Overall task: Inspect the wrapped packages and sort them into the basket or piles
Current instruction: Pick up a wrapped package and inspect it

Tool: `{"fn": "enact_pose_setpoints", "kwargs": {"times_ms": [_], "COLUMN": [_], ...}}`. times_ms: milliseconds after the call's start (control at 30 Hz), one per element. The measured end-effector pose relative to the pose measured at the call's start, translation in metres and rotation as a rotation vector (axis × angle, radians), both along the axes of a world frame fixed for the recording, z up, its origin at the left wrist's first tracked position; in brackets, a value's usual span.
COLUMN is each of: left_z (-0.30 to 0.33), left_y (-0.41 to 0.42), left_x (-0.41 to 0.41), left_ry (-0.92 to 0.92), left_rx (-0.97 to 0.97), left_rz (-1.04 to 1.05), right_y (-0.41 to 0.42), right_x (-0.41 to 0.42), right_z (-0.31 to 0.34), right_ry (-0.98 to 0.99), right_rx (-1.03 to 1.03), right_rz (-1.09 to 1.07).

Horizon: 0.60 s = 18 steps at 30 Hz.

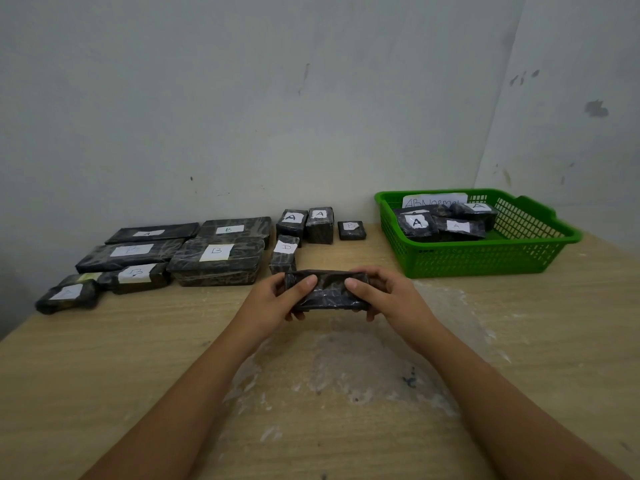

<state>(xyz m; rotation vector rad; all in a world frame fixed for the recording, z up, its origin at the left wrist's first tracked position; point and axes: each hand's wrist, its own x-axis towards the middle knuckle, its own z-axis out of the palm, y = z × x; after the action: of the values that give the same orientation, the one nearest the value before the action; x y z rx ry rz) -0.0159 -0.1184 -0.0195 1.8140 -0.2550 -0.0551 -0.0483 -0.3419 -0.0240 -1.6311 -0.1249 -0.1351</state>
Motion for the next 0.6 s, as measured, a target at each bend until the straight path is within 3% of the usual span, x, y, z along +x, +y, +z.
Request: {"fn": "enact_pose_setpoints", "kwargs": {"times_ms": [600], "left_z": [-0.012], "left_y": [-0.001], "left_x": [0.007], "left_ry": [0.101], "left_rx": [-0.136], "left_rz": [-0.057], "right_y": [-0.001], "right_x": [0.005], "right_z": [-0.009], "right_ry": [0.039], "right_rx": [-0.022], "right_rz": [-0.044]}}
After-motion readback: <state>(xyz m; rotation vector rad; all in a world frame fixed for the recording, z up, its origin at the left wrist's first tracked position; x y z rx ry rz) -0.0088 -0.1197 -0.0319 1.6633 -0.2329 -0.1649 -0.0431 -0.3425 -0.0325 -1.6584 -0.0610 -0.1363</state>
